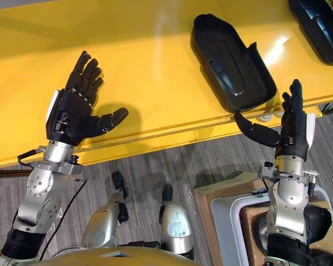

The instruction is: Walk over and take three plastic housings, then place them on the shelf

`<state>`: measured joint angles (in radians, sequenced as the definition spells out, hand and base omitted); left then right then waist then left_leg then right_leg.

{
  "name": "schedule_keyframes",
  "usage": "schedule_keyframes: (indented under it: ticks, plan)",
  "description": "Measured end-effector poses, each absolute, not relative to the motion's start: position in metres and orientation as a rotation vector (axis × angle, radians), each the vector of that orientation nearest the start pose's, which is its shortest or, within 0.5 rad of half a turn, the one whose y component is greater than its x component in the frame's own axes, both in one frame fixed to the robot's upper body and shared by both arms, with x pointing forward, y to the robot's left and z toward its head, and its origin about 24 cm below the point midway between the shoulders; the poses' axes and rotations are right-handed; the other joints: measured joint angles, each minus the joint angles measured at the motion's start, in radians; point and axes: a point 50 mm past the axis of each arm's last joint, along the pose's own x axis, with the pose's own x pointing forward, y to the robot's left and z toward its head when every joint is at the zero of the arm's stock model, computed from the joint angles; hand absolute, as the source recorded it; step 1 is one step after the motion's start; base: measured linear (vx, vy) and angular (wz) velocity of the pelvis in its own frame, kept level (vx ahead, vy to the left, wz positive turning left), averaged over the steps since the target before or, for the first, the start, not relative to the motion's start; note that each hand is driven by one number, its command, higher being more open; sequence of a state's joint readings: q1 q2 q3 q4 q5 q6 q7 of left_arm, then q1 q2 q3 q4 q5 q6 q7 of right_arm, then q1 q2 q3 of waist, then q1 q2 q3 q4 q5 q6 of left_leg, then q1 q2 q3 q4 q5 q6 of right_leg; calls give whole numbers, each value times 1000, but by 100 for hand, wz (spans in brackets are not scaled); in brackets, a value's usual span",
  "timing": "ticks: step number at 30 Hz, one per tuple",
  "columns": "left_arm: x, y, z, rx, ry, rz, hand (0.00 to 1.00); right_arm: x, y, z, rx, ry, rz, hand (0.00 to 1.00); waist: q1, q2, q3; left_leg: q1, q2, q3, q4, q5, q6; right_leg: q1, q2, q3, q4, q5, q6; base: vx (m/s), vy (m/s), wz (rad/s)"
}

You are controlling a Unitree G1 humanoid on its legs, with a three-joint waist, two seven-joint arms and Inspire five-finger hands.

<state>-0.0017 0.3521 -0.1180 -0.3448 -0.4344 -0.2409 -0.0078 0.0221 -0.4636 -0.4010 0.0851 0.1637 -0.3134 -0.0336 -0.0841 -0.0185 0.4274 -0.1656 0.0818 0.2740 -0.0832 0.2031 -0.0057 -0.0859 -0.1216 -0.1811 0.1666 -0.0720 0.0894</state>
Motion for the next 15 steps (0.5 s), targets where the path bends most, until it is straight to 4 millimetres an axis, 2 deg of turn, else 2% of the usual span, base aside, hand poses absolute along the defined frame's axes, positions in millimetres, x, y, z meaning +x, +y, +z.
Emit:
schedule_keyframes:
  ticks: [8, 15]
  plan:
    - [235, 168, 146, -126, -531, -215, 100, 240, -316, 129, -315, -404, -383, 100, 5, 14, 26, -3, 1, -14, 0, 6, -5, -10, 0, -10, 27, -14, -3, 2, -4, 3]
    - [239, 167, 155, -124, -569, -223, 100, 249, -310, 133, -304, -423, -357, 100, 5, 17, 27, -5, 0, -36, 0, 15, 0, -9, -2, -29, 43, -27, -7, 13, -8, 7]
